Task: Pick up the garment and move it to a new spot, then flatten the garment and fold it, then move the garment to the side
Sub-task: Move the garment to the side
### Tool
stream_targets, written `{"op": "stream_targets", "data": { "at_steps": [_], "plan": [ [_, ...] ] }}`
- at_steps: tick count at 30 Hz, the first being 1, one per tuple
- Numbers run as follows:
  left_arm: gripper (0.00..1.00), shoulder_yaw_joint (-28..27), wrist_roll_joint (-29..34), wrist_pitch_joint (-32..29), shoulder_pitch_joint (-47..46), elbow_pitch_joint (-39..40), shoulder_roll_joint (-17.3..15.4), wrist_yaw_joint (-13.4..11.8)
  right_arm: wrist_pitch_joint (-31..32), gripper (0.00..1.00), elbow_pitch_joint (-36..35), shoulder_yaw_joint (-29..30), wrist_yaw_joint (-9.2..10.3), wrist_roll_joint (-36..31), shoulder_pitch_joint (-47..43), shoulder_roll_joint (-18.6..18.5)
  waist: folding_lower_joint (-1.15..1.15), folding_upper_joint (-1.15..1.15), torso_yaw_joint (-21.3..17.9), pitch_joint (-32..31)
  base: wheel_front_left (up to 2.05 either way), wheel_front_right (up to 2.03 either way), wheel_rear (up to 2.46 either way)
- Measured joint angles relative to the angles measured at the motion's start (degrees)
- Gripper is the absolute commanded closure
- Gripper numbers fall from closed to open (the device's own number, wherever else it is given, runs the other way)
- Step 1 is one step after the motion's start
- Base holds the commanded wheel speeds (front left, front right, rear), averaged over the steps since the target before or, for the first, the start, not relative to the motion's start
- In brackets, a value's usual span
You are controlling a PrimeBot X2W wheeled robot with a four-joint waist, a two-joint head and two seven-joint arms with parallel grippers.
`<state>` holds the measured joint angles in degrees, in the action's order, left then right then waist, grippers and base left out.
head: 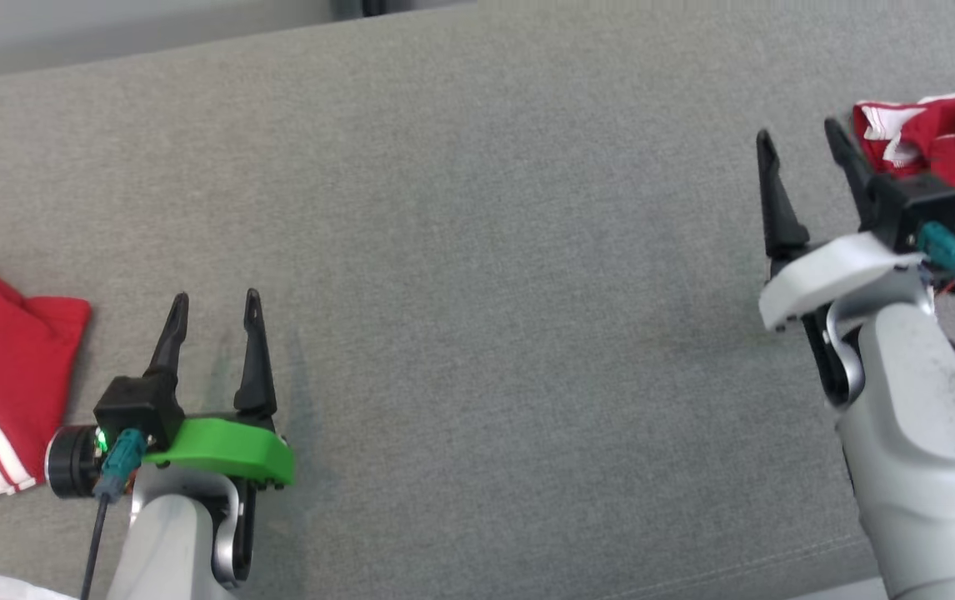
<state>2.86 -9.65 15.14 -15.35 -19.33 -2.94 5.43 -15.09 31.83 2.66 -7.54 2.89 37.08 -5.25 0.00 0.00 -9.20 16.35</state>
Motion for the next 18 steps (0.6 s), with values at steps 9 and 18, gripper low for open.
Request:
{"op": "stream_targets", "data": {
  "at_steps": [9,18],
  "plan": [
    [0.00,-0.97,-1.85,0.00,6.11,-1.67,0.05,-1.92,0.00,0.00,-2.94,0.30,0.00,1.09,-13.90,1.62,0.00,0.00,3.69,-7.69,0.00,0.00,0.00],
    [0.00,-2.07,-1.57,0.00,11.66,-1.59,0.07,-3.45,0.00,0.00,-6.35,-1.65,0.00,1.10,-21.91,2.19,0.00,0.00,5.43,-14.00,0.00,0.00,0.00]
  ]
}}
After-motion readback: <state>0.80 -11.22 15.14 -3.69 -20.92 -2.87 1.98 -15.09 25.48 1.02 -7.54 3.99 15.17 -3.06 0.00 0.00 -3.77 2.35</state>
